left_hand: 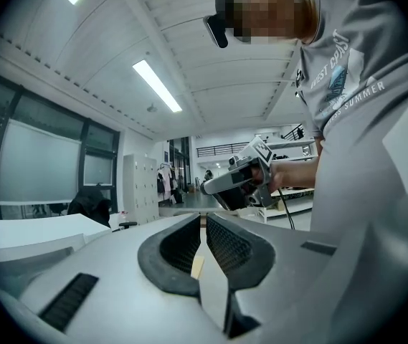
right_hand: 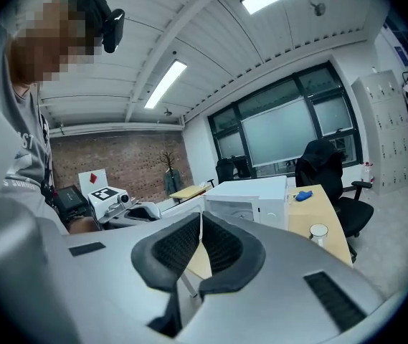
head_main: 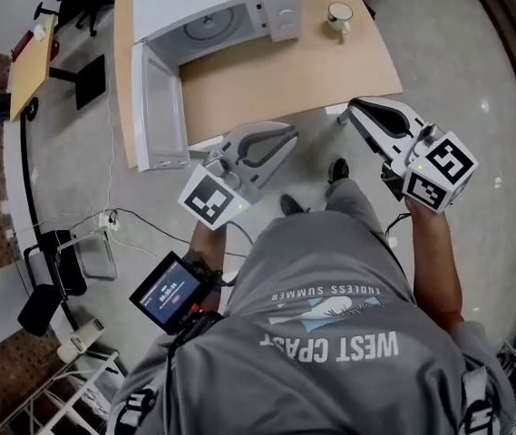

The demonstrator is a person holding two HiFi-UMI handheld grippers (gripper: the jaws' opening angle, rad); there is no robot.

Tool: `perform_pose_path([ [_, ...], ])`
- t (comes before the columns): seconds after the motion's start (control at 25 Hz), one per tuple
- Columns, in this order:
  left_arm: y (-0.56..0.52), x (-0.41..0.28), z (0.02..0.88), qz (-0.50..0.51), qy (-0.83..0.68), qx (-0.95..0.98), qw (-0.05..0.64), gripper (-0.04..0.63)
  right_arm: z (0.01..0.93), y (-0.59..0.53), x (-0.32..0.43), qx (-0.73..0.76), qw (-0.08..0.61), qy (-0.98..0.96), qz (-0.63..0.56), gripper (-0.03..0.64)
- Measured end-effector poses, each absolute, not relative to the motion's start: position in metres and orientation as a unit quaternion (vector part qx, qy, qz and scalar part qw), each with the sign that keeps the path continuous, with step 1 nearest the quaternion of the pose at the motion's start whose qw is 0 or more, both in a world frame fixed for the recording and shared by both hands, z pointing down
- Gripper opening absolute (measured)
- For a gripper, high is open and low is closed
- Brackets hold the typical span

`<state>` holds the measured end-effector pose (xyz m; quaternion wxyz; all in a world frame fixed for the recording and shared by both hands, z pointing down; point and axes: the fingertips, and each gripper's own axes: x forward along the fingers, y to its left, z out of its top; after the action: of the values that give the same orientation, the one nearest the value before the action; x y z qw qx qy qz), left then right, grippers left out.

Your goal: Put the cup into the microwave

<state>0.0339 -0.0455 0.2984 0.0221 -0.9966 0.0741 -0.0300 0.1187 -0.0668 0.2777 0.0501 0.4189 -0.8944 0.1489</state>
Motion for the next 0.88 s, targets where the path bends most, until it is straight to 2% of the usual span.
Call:
perform_pose_path([
  [0.36, -0.103, 0.043, 0.323, -0.052, 0.115, -0.992, 0.010, 0.025, 0.325, -0.141, 0.148, 0.415, 0.074, -0.893, 0.158, 0.020],
  [0.6, -0.134, 0.041, 0.307, -0.056, 0.138, -0.989, -0.014, 0.025, 0.335, -0.188, 0.163, 0.431, 0.104, -0.879, 0.178, 0.021],
  [0.88, -0.173, 0.067, 0.331, -0.083, 0.146, -0.984, -0.059, 0.025, 0.405, -0.253, 0.215, 0.457, 0.154, -0.847, 0.222, 0.021],
])
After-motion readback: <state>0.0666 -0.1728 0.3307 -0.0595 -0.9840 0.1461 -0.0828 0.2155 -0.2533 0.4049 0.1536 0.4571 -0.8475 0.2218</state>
